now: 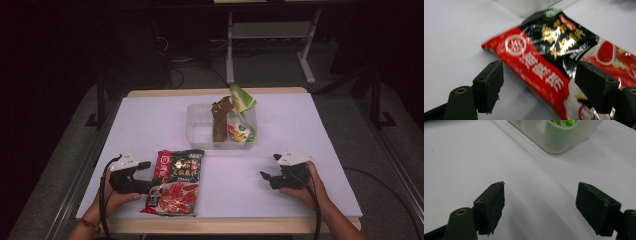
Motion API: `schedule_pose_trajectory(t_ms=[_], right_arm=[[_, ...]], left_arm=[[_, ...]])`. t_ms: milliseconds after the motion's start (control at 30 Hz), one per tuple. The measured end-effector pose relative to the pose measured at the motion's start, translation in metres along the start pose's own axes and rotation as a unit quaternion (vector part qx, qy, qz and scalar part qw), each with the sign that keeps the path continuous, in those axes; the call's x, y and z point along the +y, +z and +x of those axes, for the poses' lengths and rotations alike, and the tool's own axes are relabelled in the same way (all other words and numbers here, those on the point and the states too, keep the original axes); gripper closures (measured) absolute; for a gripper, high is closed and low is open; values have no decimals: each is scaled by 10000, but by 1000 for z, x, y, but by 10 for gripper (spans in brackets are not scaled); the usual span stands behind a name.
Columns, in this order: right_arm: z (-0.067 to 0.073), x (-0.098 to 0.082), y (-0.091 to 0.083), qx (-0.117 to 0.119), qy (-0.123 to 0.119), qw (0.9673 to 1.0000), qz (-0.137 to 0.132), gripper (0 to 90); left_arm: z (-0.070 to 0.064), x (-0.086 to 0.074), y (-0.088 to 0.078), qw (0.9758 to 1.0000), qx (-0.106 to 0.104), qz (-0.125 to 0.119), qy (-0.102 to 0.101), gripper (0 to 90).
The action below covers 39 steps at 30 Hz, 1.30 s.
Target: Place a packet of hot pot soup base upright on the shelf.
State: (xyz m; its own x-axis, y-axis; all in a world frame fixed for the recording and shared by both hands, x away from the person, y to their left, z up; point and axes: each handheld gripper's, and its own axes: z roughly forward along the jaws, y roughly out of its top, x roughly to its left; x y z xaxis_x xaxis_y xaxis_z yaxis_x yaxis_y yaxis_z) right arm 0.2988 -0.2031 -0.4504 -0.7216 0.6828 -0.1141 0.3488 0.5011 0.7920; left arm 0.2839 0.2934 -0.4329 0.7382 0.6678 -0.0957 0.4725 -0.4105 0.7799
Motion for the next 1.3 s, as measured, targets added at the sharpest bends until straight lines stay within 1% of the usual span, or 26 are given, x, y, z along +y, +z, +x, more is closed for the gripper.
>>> schedule_pose_trajectory(t_ms=[67, 100, 133, 167, 233, 267, 333, 367, 467, 633, 667, 767, 833, 867, 933, 1000, 1033, 1100, 1167, 1200, 1267, 1300], right_arm=[[0, 1, 1, 10, -11, 10000, -6, 228], [0, 1, 1, 9, -11, 10000, -9, 227], [-1, 1, 0, 7, -5, 10000, -19, 228], [-1, 1, 0, 1, -4, 10000, -24, 228], [-2, 1, 0, -16, 18, 10000, -29, 228], [-2, 0, -1, -17, 21, 10000, -31, 228], [-2, 0, -1, -11, 35, 10000, -33, 228], [-2, -1, -2, -12, 33, 10000, -31, 228], [-2, -2, -3, -26, 48, 10000, -39, 228], [-1, -2, -3, -21, 53, 10000, -8, 228], [0, -2, -2, -12, 47, 10000, 12, 228], [3, -1, -2, 30, 7, 10000, 27, 228], [6, -1, -2, 74, -2, 10000, 43, 228], [7, -1, -1, 96, -14, 9999, 50, 228], [9, -1, 0, 146, -18, 9999, 74, 231], [12, 0, 1, 218, -1, 9997, 100, 231], [13, 0, 2, 239, -44, 9997, 103, 231], [16, 1, 2, 270, -56, 9995, 137, 233], [19, 1, 2, 364, -16, 9993, 121, 263], [20, 1, 2, 432, 8, 9990, 118, 276], [24, 2, 3, 589, 52, 9982, 112, 290], [26, 3, 4, 684, 83, 9976, 110, 304]], left_arm=[[1, -5, 2, 9996, -210, 124, -163, 227], [1, -7, 4, 9994, -212, 215, -139, 226], [-1, -9, 6, 9992, -269, 225, -182, 224], [-1, -9, 7, 9987, -383, 213, -241, 224], [-3, -9, 8, 9984, -451, 227, -259, 225], [-3, -9, 10, 9980, -503, 222, -323, 225], [-3, -11, 14, 9964, -667, 274, -456, 226], [-3, -12, 15, 9959, -695, 279, -515, 225], [-3, -12, 15, 9955, -732, 281, -527, 232], [-6, -10, 19, 9933, -960, 264, -588, 318], [-8, -10, 20, 9936, -948, 274, -555, 319], [-12, -8, 22, 9935, -943, 273, -570, 321], [-13, -7, 24, 9937, -940, 280, -534, 329], [-14, -6, 25, 9938, -924, 282, -559, 338], [-17, -3, 29, 9940, -880, 245, -607, 388], [-21, 0, 36, 9938, -831, 186, -710, 465], [-23, 2, 39, 9940, -805, 181, -715, 503], [-27, 7, 43, 9952, -703, 200, -643, 551], [-29, 12, 45, 9964, -618, 323, -483, 571], [-30, 13, 45, 9963, -623, 352, -468, 571], [-29, 12, 45, 9962, -654, 301, -481, 569], [-28, 12, 45, 9964, -683, 279, -427, 568]])
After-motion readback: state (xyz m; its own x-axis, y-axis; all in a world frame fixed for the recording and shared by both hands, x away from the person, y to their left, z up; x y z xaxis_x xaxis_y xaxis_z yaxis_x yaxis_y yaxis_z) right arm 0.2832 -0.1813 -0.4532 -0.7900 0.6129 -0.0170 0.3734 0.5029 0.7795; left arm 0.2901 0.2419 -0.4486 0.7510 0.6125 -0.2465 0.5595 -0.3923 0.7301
